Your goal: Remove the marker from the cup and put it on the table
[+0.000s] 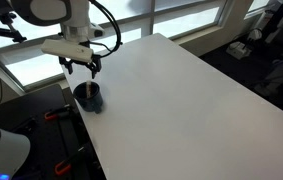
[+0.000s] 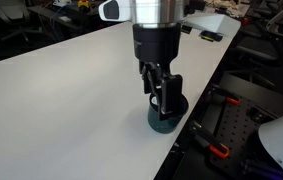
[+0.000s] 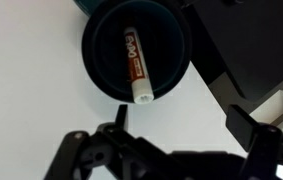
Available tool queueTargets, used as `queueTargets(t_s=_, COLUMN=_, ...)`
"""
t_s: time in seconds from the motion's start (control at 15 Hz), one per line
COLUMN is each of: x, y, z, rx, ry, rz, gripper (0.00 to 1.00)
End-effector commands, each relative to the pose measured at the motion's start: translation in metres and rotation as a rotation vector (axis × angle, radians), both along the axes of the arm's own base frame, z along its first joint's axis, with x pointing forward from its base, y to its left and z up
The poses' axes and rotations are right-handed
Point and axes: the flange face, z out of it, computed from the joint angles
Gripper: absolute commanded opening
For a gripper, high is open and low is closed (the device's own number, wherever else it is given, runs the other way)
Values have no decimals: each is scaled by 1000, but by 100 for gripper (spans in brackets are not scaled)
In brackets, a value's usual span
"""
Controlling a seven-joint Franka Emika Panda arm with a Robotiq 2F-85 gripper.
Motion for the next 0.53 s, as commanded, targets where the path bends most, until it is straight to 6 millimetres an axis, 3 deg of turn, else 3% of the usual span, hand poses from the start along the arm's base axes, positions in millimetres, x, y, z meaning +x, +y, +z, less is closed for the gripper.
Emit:
queueTargets(t_s=0.0, x=-9, y=-11, z=-2, rx=3, ry=94, rz=-46, gripper=100)
queueTargets(t_s=0.47, x=-2, y=-45, z=-20, rx=-28, ry=137, rz=-153, gripper=100)
